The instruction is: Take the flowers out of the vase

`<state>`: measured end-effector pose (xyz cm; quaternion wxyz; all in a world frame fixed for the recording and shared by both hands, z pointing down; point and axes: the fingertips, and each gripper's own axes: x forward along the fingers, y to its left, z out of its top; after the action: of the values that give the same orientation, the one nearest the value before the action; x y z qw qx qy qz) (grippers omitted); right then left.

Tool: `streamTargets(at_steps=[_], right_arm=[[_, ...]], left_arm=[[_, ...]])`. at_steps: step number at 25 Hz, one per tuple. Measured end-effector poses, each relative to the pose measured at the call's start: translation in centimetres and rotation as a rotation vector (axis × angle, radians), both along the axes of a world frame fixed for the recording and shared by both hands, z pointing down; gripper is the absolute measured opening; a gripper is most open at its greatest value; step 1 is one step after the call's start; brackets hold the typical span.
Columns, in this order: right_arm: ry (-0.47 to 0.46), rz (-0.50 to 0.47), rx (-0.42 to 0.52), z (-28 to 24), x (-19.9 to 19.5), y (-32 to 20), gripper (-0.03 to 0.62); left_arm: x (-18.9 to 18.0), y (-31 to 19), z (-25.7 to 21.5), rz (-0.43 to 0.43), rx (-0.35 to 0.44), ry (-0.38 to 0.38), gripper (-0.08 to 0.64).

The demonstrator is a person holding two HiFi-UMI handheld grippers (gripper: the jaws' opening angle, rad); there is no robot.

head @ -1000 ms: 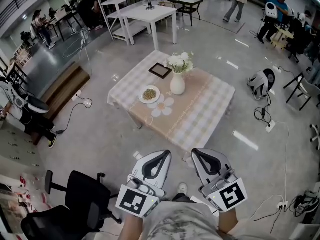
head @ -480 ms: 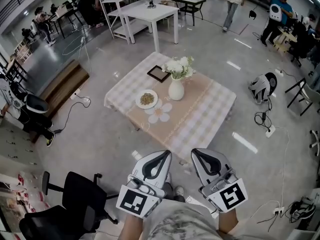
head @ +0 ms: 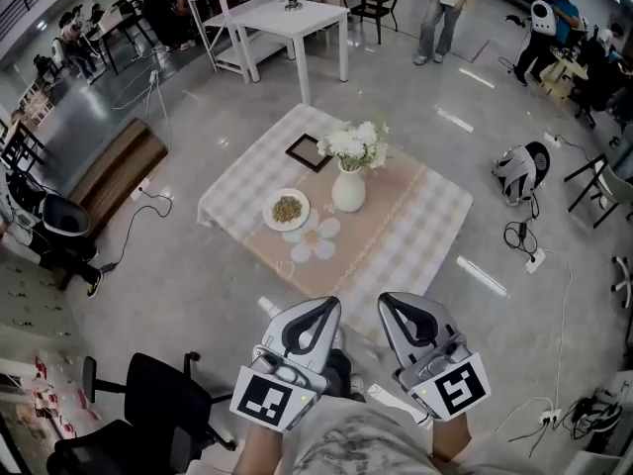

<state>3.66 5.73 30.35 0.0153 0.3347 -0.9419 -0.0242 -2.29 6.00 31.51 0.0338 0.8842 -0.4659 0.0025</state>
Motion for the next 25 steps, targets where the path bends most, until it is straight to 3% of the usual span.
streamTargets(at_steps=[8, 20, 25], right_arm=[[0.011, 0.018, -0.017, 0.3, -1.4, -4.8, 0.015], [0.021, 0.062, -0.023, 0.4, -3.1, -10.9, 0.015], [0.037, 0.081, -0.033, 0.6, -3.9, -12.6, 0.015]], left_arm=[[-1.0, -4.6, 0.7, 0.028, -0.079, 0.025, 0.006], [-2.9, -11.1, 0.9, 0.068, -0.058, 0.018, 0.006], [-3.4, -13.0, 1.4, 0.090, -0.097, 0.021, 0.008]])
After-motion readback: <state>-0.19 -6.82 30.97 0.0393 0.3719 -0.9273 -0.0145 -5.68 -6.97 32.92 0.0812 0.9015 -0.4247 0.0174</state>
